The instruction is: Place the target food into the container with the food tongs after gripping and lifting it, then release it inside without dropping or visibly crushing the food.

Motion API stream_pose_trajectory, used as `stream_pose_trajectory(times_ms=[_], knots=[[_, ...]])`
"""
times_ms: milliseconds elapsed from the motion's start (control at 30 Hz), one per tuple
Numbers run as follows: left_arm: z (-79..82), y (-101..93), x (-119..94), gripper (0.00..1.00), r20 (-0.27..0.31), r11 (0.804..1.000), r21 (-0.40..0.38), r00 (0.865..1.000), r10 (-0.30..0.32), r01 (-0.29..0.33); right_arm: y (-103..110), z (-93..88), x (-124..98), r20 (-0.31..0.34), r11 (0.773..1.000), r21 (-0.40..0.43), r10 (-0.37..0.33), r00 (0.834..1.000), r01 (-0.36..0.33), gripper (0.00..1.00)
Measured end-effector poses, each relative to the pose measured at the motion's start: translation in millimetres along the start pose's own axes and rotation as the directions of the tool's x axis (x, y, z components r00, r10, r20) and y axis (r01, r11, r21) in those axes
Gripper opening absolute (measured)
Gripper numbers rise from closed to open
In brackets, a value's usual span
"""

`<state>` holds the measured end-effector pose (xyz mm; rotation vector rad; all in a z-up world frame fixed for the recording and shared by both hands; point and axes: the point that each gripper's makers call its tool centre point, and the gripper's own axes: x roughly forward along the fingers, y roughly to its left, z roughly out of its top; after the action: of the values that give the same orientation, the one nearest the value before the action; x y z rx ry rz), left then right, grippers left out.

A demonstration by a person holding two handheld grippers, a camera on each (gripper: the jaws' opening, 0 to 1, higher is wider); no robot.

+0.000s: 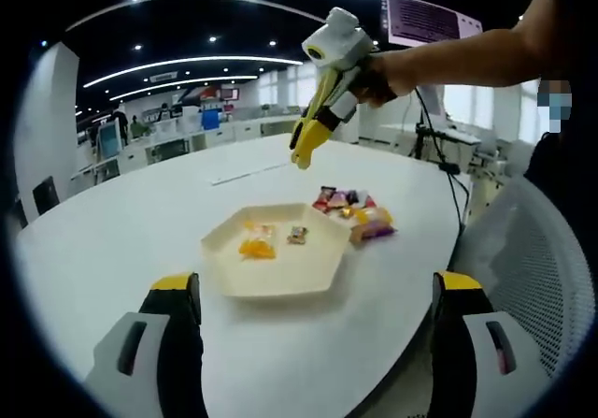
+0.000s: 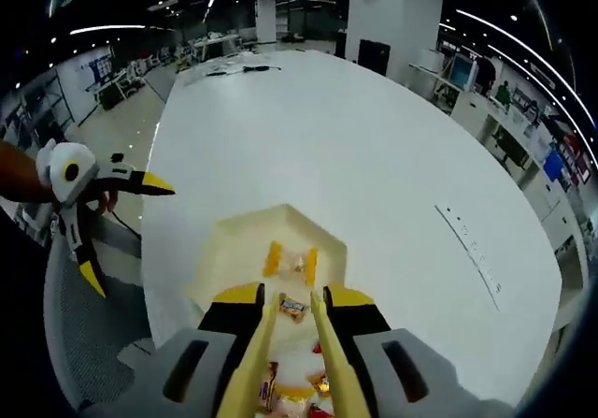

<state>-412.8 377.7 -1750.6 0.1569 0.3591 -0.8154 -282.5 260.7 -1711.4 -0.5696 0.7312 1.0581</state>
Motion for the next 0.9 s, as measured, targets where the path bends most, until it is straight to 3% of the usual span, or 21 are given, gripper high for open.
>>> stream_pose_trajectory(times_ms=[200,367,433,633,900], knots=[[1.4,-0.5,0.4,1.0,-0.004,1.0,0.007,1.0,0.0,0.0,-7.1,-21.9,-8.4,-0.025,1.0,-0.007,-0.017,1.0,0.017,0.24],[2.6,1.0,-0.6,1.0,0.004,1.0,0.002,1.0,0.004,-0.004,-16.9,-35.2,-15.1,-0.015,0.998,0.04,-0.038,0.999,0.038,0.25],[3.0,2.2,-1.2,1.0,0.008,1.0,0.008,1.0,0.01,-0.01,-15.3,-38.5,-16.9,0.006,0.998,0.067,-0.013,1.0,0.012,0.25],[0.0,-2.1,0.1,1.0,-0.007,1.0,0.024,1.0,-0.004,0.004,-23.0,-57.5,-19.0,-0.008,0.998,0.06,-0.032,0.999,0.032,0.25],[-1.0,1.9,-0.4,1.0,-0.008,1.0,0.018,1.0,0.012,-0.012,-28.5,-64.6,-15.4,0.008,0.999,0.043,-0.015,1.0,0.014,0.25]])
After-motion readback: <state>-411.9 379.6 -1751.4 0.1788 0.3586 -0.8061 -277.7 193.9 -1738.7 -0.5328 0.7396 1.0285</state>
